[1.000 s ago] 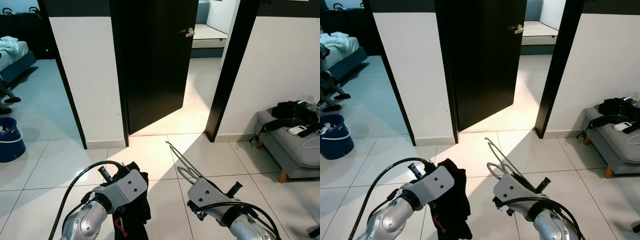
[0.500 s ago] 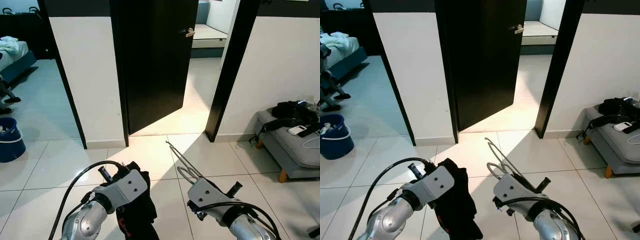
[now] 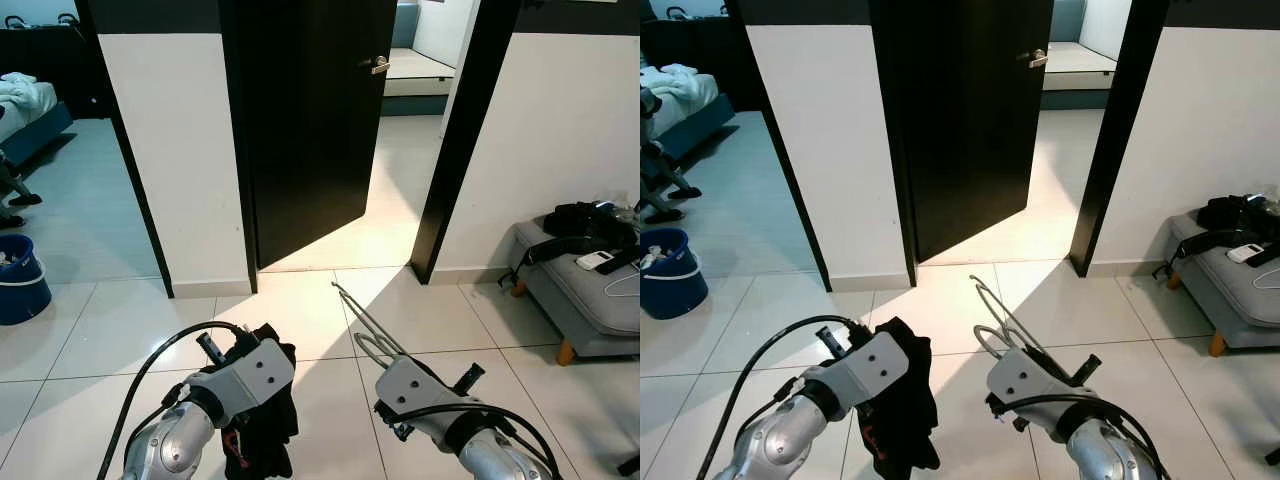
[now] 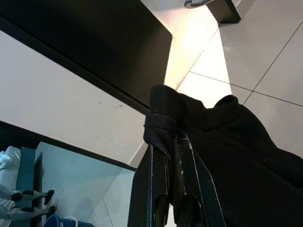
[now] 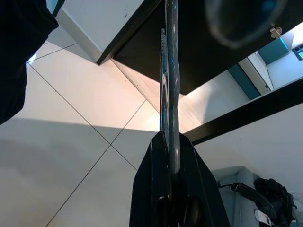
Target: Hang hanger
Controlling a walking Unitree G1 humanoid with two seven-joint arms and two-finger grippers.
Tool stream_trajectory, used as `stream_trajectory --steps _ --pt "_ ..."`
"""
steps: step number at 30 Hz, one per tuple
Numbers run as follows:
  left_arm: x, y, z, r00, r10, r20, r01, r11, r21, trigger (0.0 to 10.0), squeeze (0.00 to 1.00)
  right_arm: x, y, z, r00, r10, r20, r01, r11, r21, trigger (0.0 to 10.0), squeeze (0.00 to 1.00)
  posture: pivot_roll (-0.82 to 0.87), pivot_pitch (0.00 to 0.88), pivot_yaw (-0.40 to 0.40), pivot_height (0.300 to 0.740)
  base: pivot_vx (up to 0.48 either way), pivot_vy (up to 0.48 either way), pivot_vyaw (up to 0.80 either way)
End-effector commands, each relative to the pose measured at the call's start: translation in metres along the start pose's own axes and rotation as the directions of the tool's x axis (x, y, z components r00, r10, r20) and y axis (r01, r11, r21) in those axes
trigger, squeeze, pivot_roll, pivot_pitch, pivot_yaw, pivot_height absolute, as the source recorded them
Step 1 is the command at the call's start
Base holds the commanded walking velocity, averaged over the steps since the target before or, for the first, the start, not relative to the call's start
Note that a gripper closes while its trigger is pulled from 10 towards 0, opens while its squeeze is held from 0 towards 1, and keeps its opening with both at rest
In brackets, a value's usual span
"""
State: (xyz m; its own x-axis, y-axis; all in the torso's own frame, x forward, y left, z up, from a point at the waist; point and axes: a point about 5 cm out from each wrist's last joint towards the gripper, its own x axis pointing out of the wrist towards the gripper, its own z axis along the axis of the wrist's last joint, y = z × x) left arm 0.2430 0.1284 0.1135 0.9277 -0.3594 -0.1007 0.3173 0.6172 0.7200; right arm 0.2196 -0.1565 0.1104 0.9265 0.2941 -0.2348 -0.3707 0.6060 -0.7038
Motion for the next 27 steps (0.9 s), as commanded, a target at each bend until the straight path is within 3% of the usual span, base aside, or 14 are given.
stream_trajectory --steps 1,27 --pt "-0.0004 0.0021 0.0053 1.0 0.017 0.023 -0.017 1.0 0.013 10.0 0.0 -0.0005 -0.0002 0.0017 1.0 0.001 0.015 -0.001 1.0 0.002 10.0 0.0 0.01 0.0 -0.01 0.74 0.0 0.0 0.0" --pt "-0.0004 0.0026 0.0063 1.0 0.018 0.024 -0.018 1.0 0.013 10.0 0.0 -0.0009 -0.0011 0.0021 1.0 0.0 0.015 0.0 1.0 0.001 10.0 0.0 0.0 0.0 -0.01 0.74 0.0 0.0 0.0"
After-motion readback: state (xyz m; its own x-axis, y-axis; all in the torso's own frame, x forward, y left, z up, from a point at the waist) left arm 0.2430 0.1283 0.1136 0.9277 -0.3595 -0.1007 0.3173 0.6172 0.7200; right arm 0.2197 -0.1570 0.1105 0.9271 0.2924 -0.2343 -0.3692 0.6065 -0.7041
